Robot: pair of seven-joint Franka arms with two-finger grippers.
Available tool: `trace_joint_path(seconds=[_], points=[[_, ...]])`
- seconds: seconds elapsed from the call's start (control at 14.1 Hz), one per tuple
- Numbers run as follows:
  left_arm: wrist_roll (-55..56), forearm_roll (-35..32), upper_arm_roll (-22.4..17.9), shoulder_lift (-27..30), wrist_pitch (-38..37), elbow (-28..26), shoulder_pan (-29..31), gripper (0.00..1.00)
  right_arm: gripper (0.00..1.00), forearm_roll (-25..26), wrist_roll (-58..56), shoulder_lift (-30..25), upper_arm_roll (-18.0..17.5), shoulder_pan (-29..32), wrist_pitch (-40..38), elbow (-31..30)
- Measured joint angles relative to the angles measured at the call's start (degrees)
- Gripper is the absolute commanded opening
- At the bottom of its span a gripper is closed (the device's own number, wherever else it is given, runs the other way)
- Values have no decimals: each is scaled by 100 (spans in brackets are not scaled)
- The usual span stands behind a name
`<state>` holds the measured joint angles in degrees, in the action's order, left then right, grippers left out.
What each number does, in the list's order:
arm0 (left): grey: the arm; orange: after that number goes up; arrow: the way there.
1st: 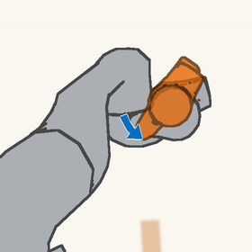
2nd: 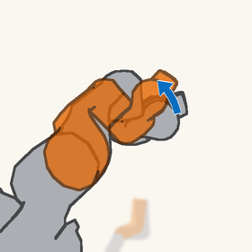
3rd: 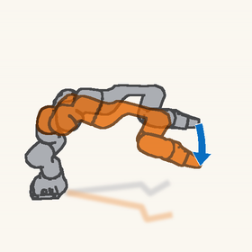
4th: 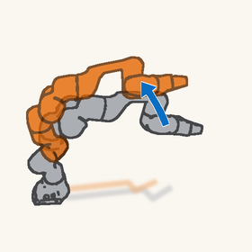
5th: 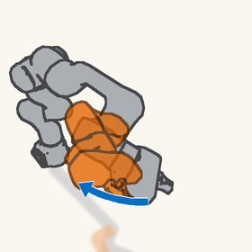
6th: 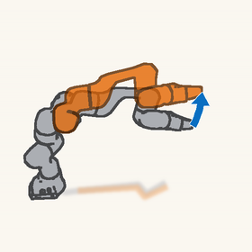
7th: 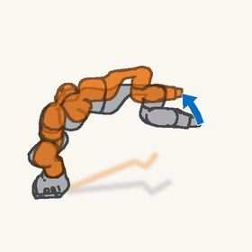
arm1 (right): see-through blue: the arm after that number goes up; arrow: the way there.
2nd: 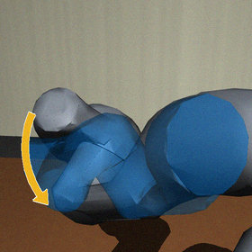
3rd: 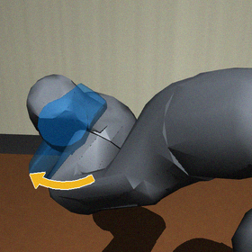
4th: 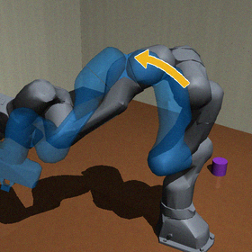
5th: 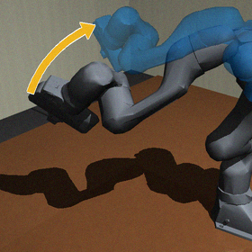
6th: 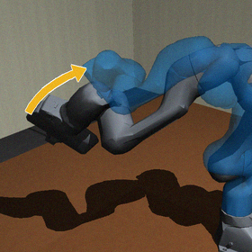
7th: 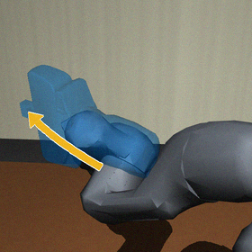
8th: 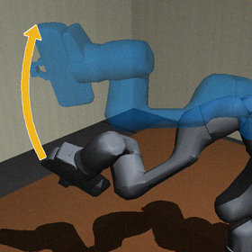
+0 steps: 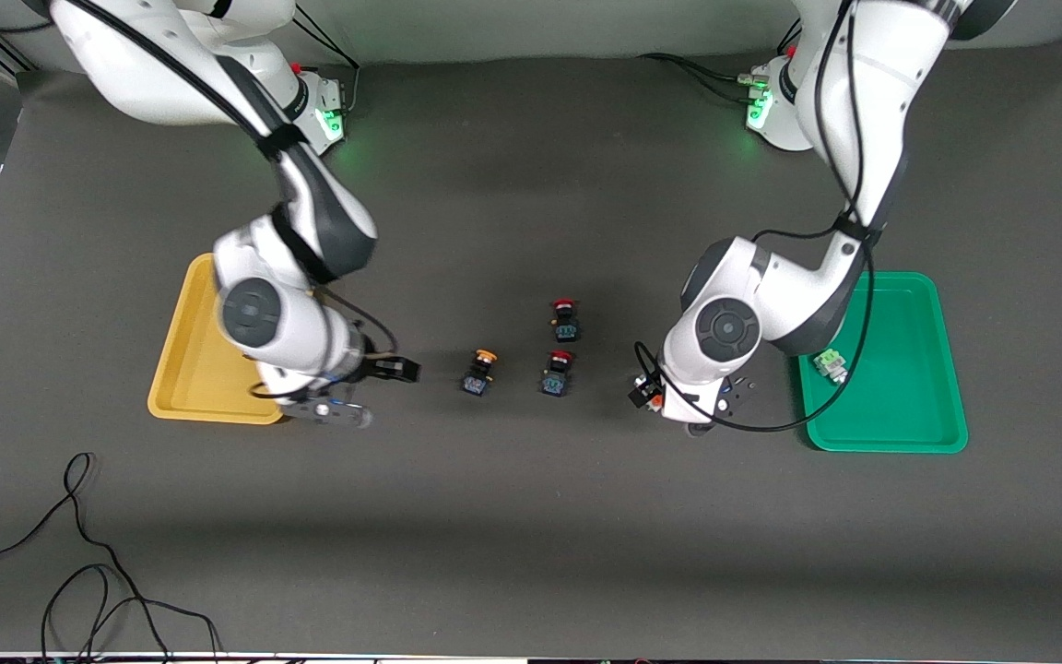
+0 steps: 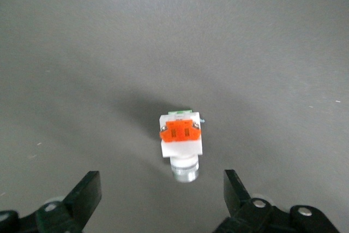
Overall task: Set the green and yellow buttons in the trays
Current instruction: 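Grasp the orange-white button with the left gripper while the right gripper grasps a red-cap button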
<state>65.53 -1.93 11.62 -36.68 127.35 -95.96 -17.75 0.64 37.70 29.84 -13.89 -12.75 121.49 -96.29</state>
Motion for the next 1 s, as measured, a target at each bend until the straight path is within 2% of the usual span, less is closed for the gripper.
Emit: trace_joint_path(seconds=[0.28, 0.5, 0.57, 0.85, 1.0], points=[[3, -46, -17, -231, 322, -13, -2, 100, 100, 621, 958, 990, 6, -596, 108, 674], [6, -65, -33, -298, 510, -18, -3, 97, 100, 690, 1169, 1523, 60, -826, 407, 927], [7, -73, -38, -317, 537, -19, -3, 90, 100, 696, 1248, 1667, 89, -905, 488, 1019], [37, -118, -41, -394, 621, -21, -3, 45, 99, 783, 1377, 2040, 183, -1065, 569, 1324], [44, -127, -43, -404, 622, -21, -3, 29, 99, 823, 1379, 2067, 198, -1065, 581, 1339]])
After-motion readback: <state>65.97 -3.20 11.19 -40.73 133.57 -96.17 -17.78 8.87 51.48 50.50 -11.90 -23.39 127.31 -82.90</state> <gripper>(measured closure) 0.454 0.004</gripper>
